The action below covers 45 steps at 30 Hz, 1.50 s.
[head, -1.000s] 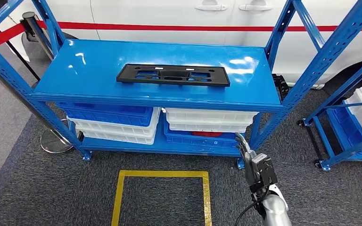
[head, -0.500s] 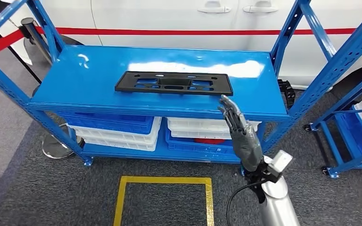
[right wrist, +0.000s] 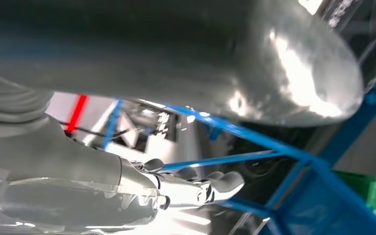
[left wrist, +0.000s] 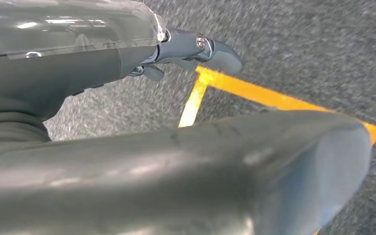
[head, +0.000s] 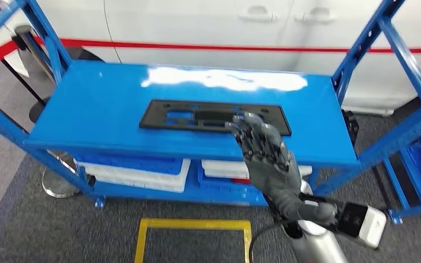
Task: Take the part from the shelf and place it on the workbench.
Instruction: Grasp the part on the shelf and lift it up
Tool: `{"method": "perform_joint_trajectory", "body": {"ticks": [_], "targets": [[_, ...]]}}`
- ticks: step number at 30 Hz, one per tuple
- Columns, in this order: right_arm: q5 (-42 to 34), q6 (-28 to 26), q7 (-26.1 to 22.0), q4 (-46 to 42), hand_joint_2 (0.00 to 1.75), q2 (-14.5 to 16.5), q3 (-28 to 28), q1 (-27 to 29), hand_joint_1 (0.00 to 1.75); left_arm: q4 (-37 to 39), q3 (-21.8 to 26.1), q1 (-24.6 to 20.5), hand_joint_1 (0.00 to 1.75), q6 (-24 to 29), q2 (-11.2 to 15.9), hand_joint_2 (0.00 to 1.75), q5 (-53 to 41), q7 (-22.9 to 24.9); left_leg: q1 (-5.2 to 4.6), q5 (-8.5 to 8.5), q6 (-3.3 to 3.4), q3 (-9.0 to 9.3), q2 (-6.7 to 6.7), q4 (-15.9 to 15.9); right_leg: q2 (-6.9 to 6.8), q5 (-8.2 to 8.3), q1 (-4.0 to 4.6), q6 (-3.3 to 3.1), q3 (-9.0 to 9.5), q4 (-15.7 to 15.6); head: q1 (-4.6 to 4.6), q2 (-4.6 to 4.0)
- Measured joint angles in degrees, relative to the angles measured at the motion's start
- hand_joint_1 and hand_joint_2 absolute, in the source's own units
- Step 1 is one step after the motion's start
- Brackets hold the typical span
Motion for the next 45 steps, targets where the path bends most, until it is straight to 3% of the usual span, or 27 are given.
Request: {"method": "perform_joint_trajectory", "body": {"ticks": [1, 3, 5, 6, 7, 9, 10, 11, 13, 15, 17, 19, 20, 21, 23, 25, 28, 30, 32, 34, 35, 36, 37, 38, 40, 43, 45], "targets": [[-0.15, -0.38, -0.04, -0.19, 0.00, -0.40, 0.51, -0.04, 0.00, 0.05, 0.04, 0.18, 0.00, 0.04, 0.02, 0.00, -0.31, 0.11, -0.01, -0.42, 0.36, 1.37, -0.11, -0.93, -0.01, -0.29, 0.05, 0.01, -2.32, 3.55, 0.09, 0.00], [-0.28, -1.05, -0.09, -0.37, 0.00, -1.23, 1.37, 0.05, 0.00, 0.16, 0.07, 0.37, 0.00, 0.08, 0.05, 0.00, -0.78, 0.20, -0.27, -1.36, 0.75, 4.04, -0.43, -2.41, -0.01, -3.12, 0.33, -0.18, -7.63, 9.28, 0.23, 0.00], [-0.53, -1.51, -0.09, -0.60, 0.00, -1.83, 1.81, 0.16, 0.00, 0.20, 0.07, 0.42, 0.00, 0.17, 0.09, 0.00, -1.26, 0.30, -0.66, -2.50, 0.85, 6.64, -0.82, -3.33, 0.00, -5.60, 0.84, -0.74, -11.52, 10.15, 0.31, 0.00], [-0.74, -1.68, -0.10, -0.72, 0.00, -2.10, 1.92, 0.23, 0.00, 0.20, 0.07, 0.44, 0.00, 0.31, 0.10, 0.00, -1.52, 0.36, -0.92, -3.16, 0.85, 7.98, -0.97, -3.66, 0.02, -5.07, 1.18, -1.30, -12.64, 8.65, 0.34, 0.00], [-0.94, -1.82, -0.10, -0.83, 0.00, -2.39, 2.01, 0.37, 0.00, 0.20, 0.07, 0.46, 0.00, 0.58, 0.11, 0.00, -1.80, 0.44, -1.23, -3.92, 0.86, 9.39, -1.09, -3.94, 0.06, -2.73, 1.62, -2.11, -13.36, 6.01, 0.36, 0.00], [-1.16, -1.99, -0.11, -0.82, 0.00, -3.08, 2.22, 0.95, 0.00, 0.49, 0.07, 0.69, 0.00, 1.37, -0.07, 0.00, -2.25, 0.74, -1.65, -5.60, 0.84, 11.47, -1.32, -4.17, 0.34, 6.67, 2.87, -4.19, -14.29, -0.60, 0.17, -0.01], [-1.27, -2.07, -0.09, -0.79, 0.00, -3.38, 2.33, 1.30, 0.00, 0.66, 0.07, 0.66, 0.00, 1.80, -0.14, 0.00, -2.41, 0.94, -1.74, -6.40, 0.68, 11.92, -1.41, -4.16, 0.45, 10.45, 3.37, -4.85, -14.60, -2.80, 0.00, -0.01], [-1.42, -2.05, -0.08, -0.78, 0.00, -3.61, 2.41, 1.58, 0.00, 0.84, 0.07, 0.59, 0.00, 2.13, -0.20, 0.00, -2.53, 1.14, -1.68, -7.01, 0.47, 12.23, -1.40, -4.11, 0.57, 12.70, 3.78, -5.28, -14.84, -3.99, -0.17, -0.02], [-1.84, -1.88, -0.09, -0.87, 0.00, -3.81, 2.49, 1.87, 0.00, 0.91, 0.05, 0.15, 0.00, 2.51, -0.04, 0.00, -2.74, 1.28, -1.67, -7.02, -0.08, 12.33, -1.18, -3.37, 0.59, 12.24, 3.77, -5.61, -14.25, -4.42, -0.29, -0.02], [-1.59, -1.17, -0.16, -0.82, 0.00, -3.84, 2.35, 2.55, 0.00, 0.91, 0.10, -0.04, 0.00, 2.62, -0.02, 0.00, -3.44, 1.18, -1.71, -6.05, -0.79, 10.55, -0.77, 0.81, 0.52, 11.54, 3.32, -6.00, -12.62, -5.53, -0.39, -0.01], [-0.69, -0.10, 0.00, -0.63, 0.87, -3.67, 1.91, 3.94, 0.00, 0.90, 0.32, -0.09, 0.00, 2.69, -0.09, 0.00, -4.42, 0.94, -1.37, -7.41, -1.71, 5.99, -0.48, 8.06, 0.32, 10.74, 2.82, -5.93, -10.99, -6.42, -0.53, -0.02], [0.33, 0.54, 0.22, -0.43, 1.75, -3.28, 1.07, 5.46, 0.00, 0.90, 0.66, 0.05, 0.00, 2.80, -0.07, 0.00, -5.17, 0.63, -0.79, -10.88, -2.43, 1.41, -0.35, 13.29, 0.25, 9.75, 2.44, -5.62, -9.80, -6.56, -0.56, -0.02], [0.73, 0.41, 0.27, -0.22, 1.75, -3.05, 0.64, 6.16, 0.00, 0.90, 0.87, 0.17, 0.00, 2.84, -0.05, 0.00, -5.51, 0.54, -0.55, -11.43, -2.69, 0.02, -0.28, 13.82, 0.28, 9.23, 2.24, -5.42, -9.22, -6.49, -0.58, -0.02], [1.02, -0.05, 0.23, 0.10, 1.75, -2.84, 0.33, 6.73, 0.00, 0.90, 1.10, 0.30, 0.00, 2.83, -0.04, 0.00, -5.79, 0.56, -0.33, -10.28, -2.93, -0.55, -0.22, 12.60, 0.35, 8.74, 2.02, -5.19, -8.64, -6.36, -0.58, -0.02], [1.18, -1.48, 0.23, 0.92, 1.75, -2.60, 0.08, 7.31, 0.00, 0.90, 1.50, 0.46, 0.00, 2.63, -0.01, 0.00, -6.27, 0.74, 0.05, -4.29, -3.47, 0.24, -0.08, 6.08, 0.46, 7.74, 1.60, -4.59, -7.68, -5.92, -0.58, -0.02], [0.80, -2.87, 0.44, 1.80, 1.75, -2.56, 0.02, 7.31, 0.00, 0.90, 1.73, 0.44, 0.00, 2.25, -0.01, 0.00, -6.73, 0.92, 0.04, -0.80, -3.38, 1.25, 0.06, 0.45, 0.55, 7.01, 1.48, -3.86, -7.38, -5.30, -0.61, -0.02], [0.91, -5.27, 0.38, 2.81, 1.75, -2.84, -0.09, 7.65, 0.00, 0.90, 1.98, 0.44, 0.00, 1.56, 0.01, 0.00, -7.35, 0.68, -0.17, -0.14, -1.46, 1.33, 0.10, -0.75, 0.55, 6.61, 1.72, -2.99, -7.59, -4.87, -0.59, -0.02], [3.70, -8.80, 0.15, 3.04, 1.75, -3.31, -0.18, 8.19, 0.00, 0.90, 2.07, 0.69, 0.00, 1.26, 0.03, 0.00, -7.65, 0.32, -0.05, 0.23, -0.68, 1.54, 0.13, -0.92, 0.46, 5.57, 1.63, -2.48, -7.87, -3.72, -0.51, -0.02], [8.58, -14.43, 0.05, 3.07, 1.75, -3.91, -0.15, 8.79, 0.00, 0.90, 2.17, 0.83, 0.00, 1.16, 0.05, 0.00, -8.04, 0.08, -0.04, 0.25, -0.08, 1.67, 0.17, -1.10, 0.34, 2.50, 1.43, -1.89, -10.09, 1.34, -0.32, -0.01], [13.99, -20.29, 0.07, 3.27, 1.75, -4.43, 0.26, 9.33, 0.00, 0.90, 2.40, 0.89, 0.00, 1.16, 0.06, 0.00, -8.44, 0.05, -0.22, 0.12, 0.25, 1.66, 0.16, -1.08, 0.28, -0.70, 1.35, -1.56, -13.89, 8.93, -0.19, -0.01], [16.77, -22.86, 0.24, 3.47, 1.75, -4.62, 0.63, 9.53, 0.00, 0.90, 2.54, 0.91, 0.00, 1.16, 0.06, 0.00, -8.64, 0.08, -0.33, 0.04, 0.35, 1.69, 0.15, -1.05, 0.28, -1.12, 1.34, -1.56, -15.16, 11.23, -0.19, -0.02], [20.16, -25.54, 0.63, 3.75, 1.75, -4.76, 1.16, 9.64, 0.00, 0.90, 2.69, 0.93, 0.00, 1.15, 0.06, 0.00, -8.84, 0.12, -0.44, -0.04, 0.42, 1.77, 0.14, -1.03, 0.28, -0.46, 1.36, -1.69, -15.47, 11.50, -0.19, -0.02], [23.76, -28.08, 1.17, 4.09, 1.75, -4.84, 1.83, 9.67, 0.00, 0.90, 2.81, 0.93, 0.00, 1.12, 0.06, 0.00, -9.00, 0.15, -0.57, -0.14, 0.46, 1.91, 0.11, -1.02, 0.28, 1.28, 1.44, -1.99, -14.53, 9.28, -0.19, -0.02], [27.42, -30.57, 1.81, 4.47, 1.75, -4.88, 2.59, 9.63, 0.00, 0.90, 2.91, 0.91, 0.00, 1.07, 0.05, 0.00, -9.17, 0.15, -0.70, -0.25, 0.46, 2.10, 0.08, -1.02, 0.28, 3.52, 1.58, -2.44, -12.71, 5.42, -0.19, -0.02], [33.87, -35.18, 3.16, 5.59, 1.75, -4.88, 4.39, 9.22, 0.00, 0.90, 3.01, 0.88, 0.00, 0.90, -0.14, 0.00, -9.46, 0.01, -0.97, -0.51, 0.28, 2.33, 0.03, -1.01, 0.22, 6.25, 1.98, -3.33, -9.13, -1.93, -0.21, -0.02], [42.50, -41.84, 6.03, 8.32, 1.75, -4.67, 7.62, 7.87, 0.00, 0.90, 3.18, 0.74, 0.00, 0.37, -0.45, 0.00, -9.93, -0.61, -0.89, -0.62, -0.49, 2.32, 0.08, -1.14, 0.25, 6.58, 2.33, -3.76, -8.03, -4.72, -0.19, -0.02], [48.66, -46.20, 8.56, 10.60, 1.75, -4.05, 9.96, 6.49, 0.00, 0.90, 3.38, 0.62, 0.00, 0.07, -0.58, 0.00, -10.28, -1.01, -0.86, -1.29, -1.12, 2.20, 0.13, -0.54, 0.21, 6.88, 1.92, -3.99, -7.60, -5.49, -0.21, -0.02]]}}
